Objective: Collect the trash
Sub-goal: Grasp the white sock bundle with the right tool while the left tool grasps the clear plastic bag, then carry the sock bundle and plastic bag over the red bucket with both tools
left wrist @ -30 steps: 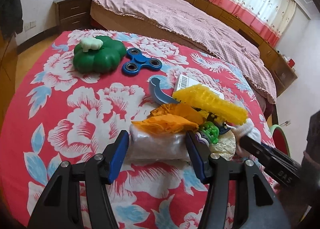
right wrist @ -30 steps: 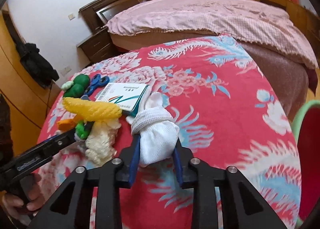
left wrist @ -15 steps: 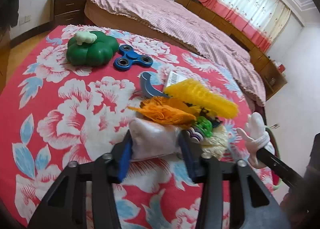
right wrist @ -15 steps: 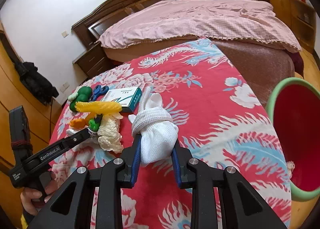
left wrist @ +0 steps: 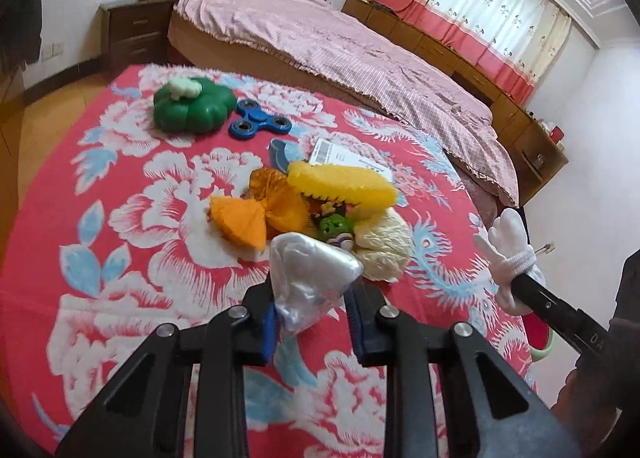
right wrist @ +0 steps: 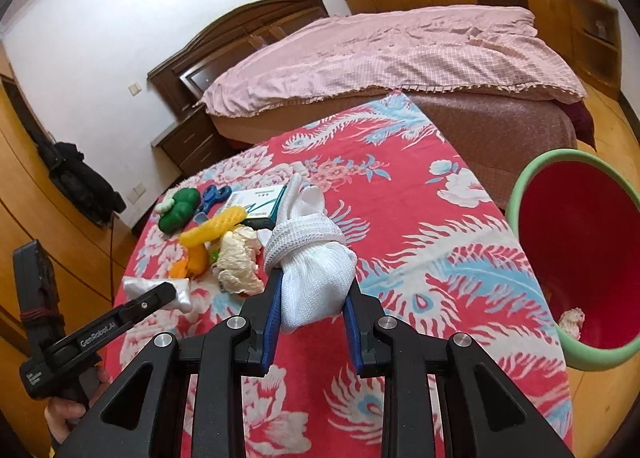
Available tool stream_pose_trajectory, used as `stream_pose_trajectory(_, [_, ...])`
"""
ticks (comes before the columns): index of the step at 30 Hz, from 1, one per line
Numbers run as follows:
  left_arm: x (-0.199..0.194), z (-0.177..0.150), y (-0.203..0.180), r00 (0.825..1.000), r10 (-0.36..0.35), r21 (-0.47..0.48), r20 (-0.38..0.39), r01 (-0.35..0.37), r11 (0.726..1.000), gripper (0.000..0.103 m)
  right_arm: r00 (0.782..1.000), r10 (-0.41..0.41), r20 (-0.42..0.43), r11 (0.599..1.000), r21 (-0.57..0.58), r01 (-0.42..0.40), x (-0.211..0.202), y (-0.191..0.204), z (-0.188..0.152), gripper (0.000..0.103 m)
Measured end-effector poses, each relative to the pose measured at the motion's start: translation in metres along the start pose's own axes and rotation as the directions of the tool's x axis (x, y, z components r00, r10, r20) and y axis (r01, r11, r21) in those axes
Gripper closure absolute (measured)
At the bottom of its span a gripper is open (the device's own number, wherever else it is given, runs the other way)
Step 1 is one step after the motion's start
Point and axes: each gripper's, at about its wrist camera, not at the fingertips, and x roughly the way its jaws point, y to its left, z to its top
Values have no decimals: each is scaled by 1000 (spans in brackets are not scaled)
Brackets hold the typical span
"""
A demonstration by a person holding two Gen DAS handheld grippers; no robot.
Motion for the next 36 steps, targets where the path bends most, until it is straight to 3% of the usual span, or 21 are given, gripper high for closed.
stream_pose_trajectory(15, [-28,1,-65,1000,-21,155,12,19,988,75,995,-49,86,998,41,46,-56,-19,-8,75])
stream_pose_trajectory(36, [7,-8,-174,993,-78,340,-86,102,935,75,977,-174,125,965,220,144,-98,-102,-16,75])
